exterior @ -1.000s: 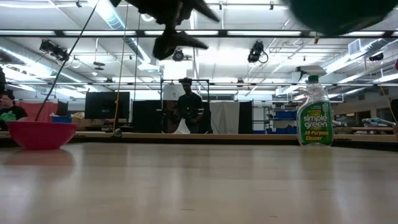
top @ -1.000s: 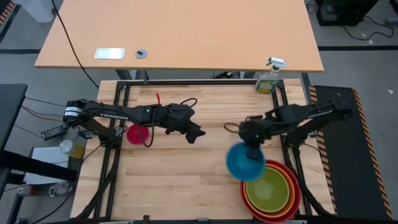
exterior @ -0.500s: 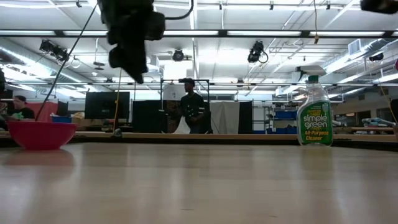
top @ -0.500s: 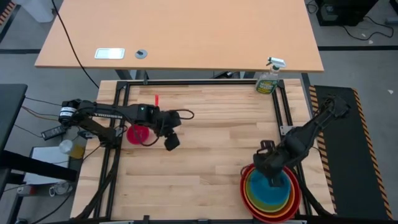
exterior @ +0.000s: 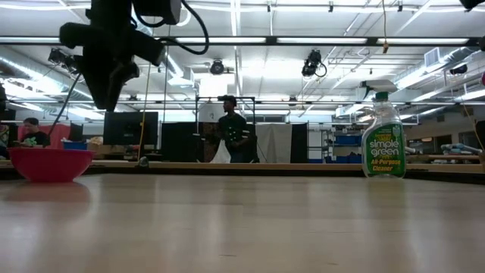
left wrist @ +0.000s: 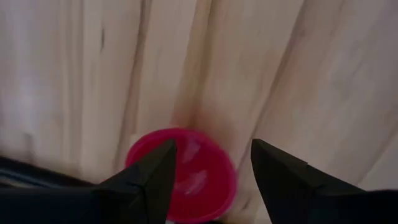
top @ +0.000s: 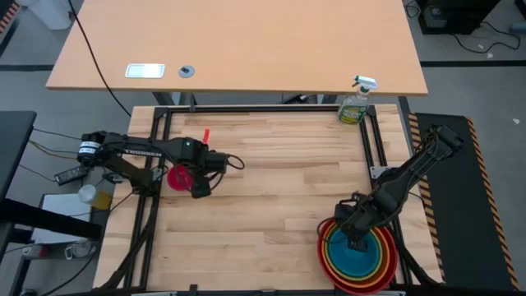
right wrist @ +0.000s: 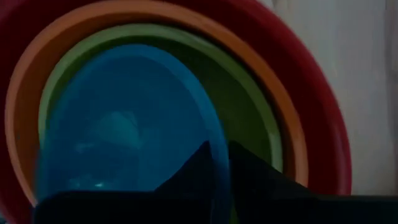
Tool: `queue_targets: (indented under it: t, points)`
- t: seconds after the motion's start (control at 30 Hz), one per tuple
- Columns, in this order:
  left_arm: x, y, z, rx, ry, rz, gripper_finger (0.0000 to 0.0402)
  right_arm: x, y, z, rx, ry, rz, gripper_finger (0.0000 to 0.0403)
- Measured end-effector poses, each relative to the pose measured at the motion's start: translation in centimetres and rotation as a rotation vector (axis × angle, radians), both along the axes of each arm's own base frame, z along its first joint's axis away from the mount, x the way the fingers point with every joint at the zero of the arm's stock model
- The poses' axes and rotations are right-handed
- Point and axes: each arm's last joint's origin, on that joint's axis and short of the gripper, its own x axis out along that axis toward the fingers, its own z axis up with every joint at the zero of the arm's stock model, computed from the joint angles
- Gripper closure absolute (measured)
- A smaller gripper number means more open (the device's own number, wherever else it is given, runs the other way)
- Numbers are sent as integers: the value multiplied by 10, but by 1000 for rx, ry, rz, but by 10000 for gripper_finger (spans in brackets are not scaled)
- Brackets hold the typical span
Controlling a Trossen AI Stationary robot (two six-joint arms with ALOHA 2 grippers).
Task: Nest bowls inside each other
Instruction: Stack the small blue bowl on top of the medium green bowl
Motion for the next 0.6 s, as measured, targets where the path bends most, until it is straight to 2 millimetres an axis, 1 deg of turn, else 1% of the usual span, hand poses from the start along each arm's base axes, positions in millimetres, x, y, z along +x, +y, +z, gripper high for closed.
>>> queue_targets:
  t: [0.23, 0.4, 0.5, 0.6]
  points:
    - [-8, 1, -1, 21, 114, -131, 192, -1, 0, 0, 27, 39, -69, 275]
    - [-15, 7, -15, 8, 185, -173, 192, -2, 1, 0, 65, 85, -94, 227]
    - [-23, 11, -27, -7, 246, -152, 192, -3, 0, 1, 100, 151, -110, 211]
    - [-29, 13, -34, -13, 295, -147, 192, -6, -2, 7, 103, 214, -154, 209]
